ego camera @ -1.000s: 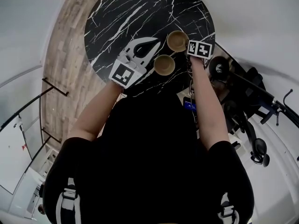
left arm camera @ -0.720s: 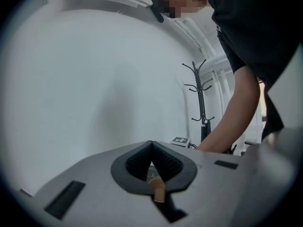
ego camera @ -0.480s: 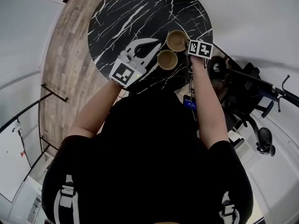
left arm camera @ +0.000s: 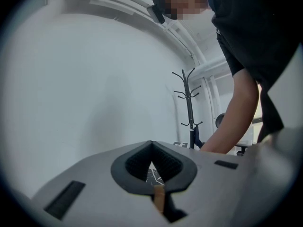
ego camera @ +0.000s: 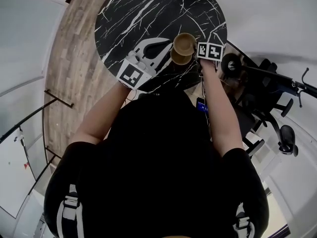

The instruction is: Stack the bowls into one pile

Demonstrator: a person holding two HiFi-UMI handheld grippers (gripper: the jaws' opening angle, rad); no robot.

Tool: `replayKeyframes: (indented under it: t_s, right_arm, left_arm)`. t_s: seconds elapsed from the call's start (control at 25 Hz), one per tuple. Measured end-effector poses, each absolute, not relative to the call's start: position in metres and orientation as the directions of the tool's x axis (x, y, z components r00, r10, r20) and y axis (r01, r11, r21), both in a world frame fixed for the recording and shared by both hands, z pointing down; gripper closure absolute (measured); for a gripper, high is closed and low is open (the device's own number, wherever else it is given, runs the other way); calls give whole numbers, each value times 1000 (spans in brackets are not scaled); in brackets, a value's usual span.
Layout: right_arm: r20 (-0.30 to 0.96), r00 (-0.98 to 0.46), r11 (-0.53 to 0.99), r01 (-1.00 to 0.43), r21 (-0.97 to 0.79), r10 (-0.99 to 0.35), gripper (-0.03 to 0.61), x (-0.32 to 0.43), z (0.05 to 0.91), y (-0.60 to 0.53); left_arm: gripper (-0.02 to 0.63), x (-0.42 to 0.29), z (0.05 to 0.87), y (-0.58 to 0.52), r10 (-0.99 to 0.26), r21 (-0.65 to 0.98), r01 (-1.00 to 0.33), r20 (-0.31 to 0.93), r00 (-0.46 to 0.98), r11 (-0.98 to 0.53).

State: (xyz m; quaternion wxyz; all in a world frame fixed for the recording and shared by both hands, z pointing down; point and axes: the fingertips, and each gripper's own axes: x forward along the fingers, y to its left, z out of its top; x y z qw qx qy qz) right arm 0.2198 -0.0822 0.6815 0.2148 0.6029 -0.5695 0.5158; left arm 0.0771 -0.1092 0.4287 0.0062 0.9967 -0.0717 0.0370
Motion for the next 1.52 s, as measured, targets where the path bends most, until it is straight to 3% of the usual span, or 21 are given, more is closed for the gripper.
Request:
replayKeyframes:
  t_s: [0.68,0.92,1.2,1.52]
  right_arm:
    - [900,-200,-261,-913,-315,-388,565,186,710,-43]
    - [900,-160,-267,-921,-284,-405,516,193,698,-41]
    - [854,-169,-243,-915,-321,-493,509,197,662,-46]
    - [637,-228,-55,-918,-392,-736,533,174,561,-61]
  left_arm:
    - [611,41,428,-95,-174,5,-174,76,982,-985]
    - [611,36,425,-96,-174,-8,-174,80,981,-985]
    - [611,40,416,-92,-145,-26,-143,75,987,-989]
    - [611,50,407,-90,-115,1,-116,75,990,-993]
